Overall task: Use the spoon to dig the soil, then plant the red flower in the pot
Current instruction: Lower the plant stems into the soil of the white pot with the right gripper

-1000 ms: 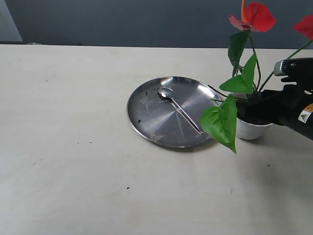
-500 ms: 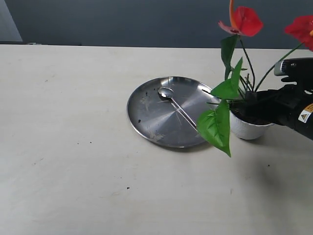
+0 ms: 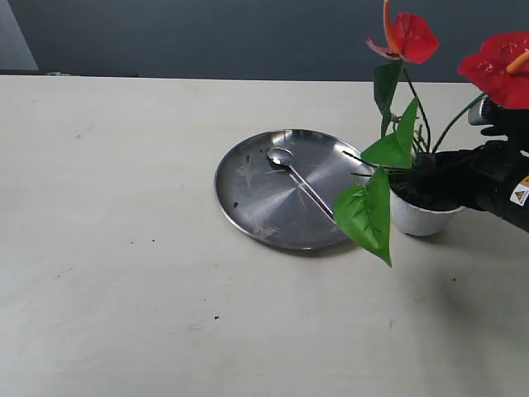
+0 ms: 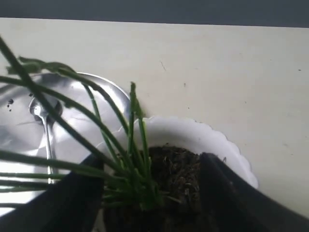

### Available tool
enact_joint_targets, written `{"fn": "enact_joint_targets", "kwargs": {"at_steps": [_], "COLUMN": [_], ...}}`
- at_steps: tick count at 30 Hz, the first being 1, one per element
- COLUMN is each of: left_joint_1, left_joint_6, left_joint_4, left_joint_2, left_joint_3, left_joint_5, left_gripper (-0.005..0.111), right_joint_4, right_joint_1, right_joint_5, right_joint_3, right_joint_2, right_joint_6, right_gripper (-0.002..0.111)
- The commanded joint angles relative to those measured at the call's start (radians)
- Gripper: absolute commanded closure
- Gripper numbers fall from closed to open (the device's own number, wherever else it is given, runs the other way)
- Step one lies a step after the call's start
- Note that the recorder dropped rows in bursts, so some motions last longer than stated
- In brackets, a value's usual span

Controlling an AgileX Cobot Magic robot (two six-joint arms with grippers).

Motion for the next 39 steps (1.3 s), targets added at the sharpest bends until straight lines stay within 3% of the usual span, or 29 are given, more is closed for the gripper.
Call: {"fn": "enact_joint_targets", "kwargs": {"at_steps": [1,9,39], "left_joint_1": [-0.005,-0.005,-0.005], "left_joint_6": [-0.003,-0.003,-0.003], "left_joint_4": [-0.007,-0.007,-0.007], "left_joint_2": [-0.002,-0.002,-0.002], "left_joint_3": [-0.002,-0.002,-0.002], "left_joint_5": [-0.005,-0.005,-0.005], "left_gripper": [0.106,0.106,0.106], "right_joint_4": [0.004,0.029,0.158], "right_joint_1": [0.004,0.008,0.008], "right_joint_5": [0.025,0.128,0.093], "right_joint_3": [0.005,0.005,0.005], "right_joint_2": [-0.034,-0.062,-0.081], "right_joint_6": [-0.002,0.007,-0.053], "right_gripper": [0.052,0.052,0.051]}}
